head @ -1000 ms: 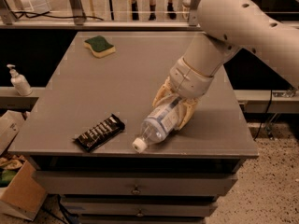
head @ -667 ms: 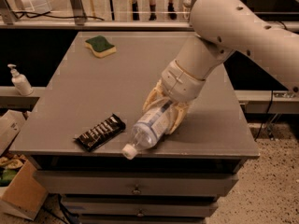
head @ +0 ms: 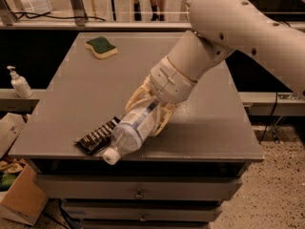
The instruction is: Move blue plastic bottle near rxbar chocolate
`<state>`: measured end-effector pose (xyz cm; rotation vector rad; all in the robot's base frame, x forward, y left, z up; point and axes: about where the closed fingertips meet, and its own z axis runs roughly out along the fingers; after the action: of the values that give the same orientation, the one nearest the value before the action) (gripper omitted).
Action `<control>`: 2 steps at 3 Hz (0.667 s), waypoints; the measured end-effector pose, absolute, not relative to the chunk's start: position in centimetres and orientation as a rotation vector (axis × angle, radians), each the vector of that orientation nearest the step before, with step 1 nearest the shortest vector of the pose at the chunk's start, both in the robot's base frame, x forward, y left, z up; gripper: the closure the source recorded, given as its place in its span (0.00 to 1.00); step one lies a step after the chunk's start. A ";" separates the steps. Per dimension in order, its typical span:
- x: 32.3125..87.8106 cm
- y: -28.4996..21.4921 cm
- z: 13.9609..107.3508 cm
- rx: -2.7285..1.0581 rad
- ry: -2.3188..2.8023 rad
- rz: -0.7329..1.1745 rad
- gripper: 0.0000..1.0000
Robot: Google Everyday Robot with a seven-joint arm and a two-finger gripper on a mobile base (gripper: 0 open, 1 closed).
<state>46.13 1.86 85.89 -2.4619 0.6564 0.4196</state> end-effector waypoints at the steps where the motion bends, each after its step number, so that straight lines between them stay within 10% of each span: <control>1: 46.5 2.4 86.0 -2.448 0.594 0.361 1.00; 2: 47.5 2.5 85.5 -2.446 0.541 0.311 1.00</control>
Offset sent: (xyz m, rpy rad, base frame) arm 0.0258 0.0036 -0.0083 0.0549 -0.1661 0.0683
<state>47.48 2.48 85.54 -2.4463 0.5408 0.3111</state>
